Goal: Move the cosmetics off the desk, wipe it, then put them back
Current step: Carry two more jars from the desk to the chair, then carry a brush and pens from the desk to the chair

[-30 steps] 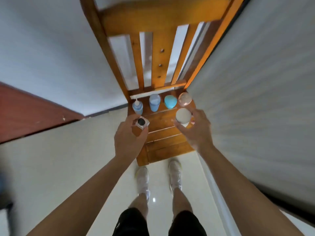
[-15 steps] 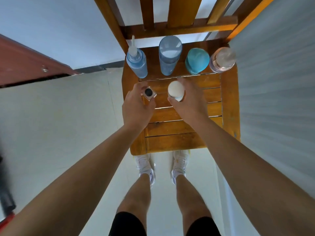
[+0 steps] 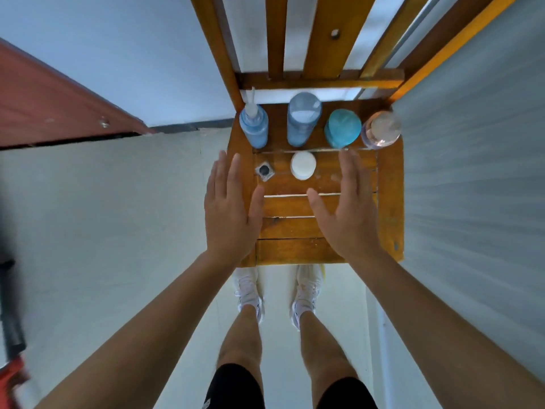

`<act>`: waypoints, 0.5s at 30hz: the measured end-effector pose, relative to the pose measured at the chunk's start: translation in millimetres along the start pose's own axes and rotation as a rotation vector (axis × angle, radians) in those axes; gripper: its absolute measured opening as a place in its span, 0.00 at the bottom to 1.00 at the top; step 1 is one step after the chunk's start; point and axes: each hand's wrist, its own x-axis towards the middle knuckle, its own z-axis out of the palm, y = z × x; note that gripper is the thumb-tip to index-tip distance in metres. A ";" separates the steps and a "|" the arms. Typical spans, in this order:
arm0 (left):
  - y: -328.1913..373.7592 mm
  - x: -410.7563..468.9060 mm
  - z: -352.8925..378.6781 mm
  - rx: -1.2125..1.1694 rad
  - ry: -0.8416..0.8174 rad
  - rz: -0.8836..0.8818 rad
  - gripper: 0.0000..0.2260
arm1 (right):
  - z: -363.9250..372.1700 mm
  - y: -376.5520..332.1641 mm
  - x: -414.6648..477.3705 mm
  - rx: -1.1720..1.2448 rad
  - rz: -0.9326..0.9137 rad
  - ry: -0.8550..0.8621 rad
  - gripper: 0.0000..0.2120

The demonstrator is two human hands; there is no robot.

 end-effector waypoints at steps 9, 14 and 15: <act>68.8 -52.1 -214.7 0.204 0.260 0.219 0.29 | -162.5 -121.8 9.5 -0.044 -0.312 0.135 0.38; 77.5 -100.6 -373.3 0.306 0.574 0.081 0.28 | -213.4 -277.4 5.5 0.134 -0.575 0.159 0.36; 74.6 -119.2 -404.6 0.329 0.631 0.032 0.28 | -223.6 -312.7 -5.3 0.141 -0.645 0.160 0.36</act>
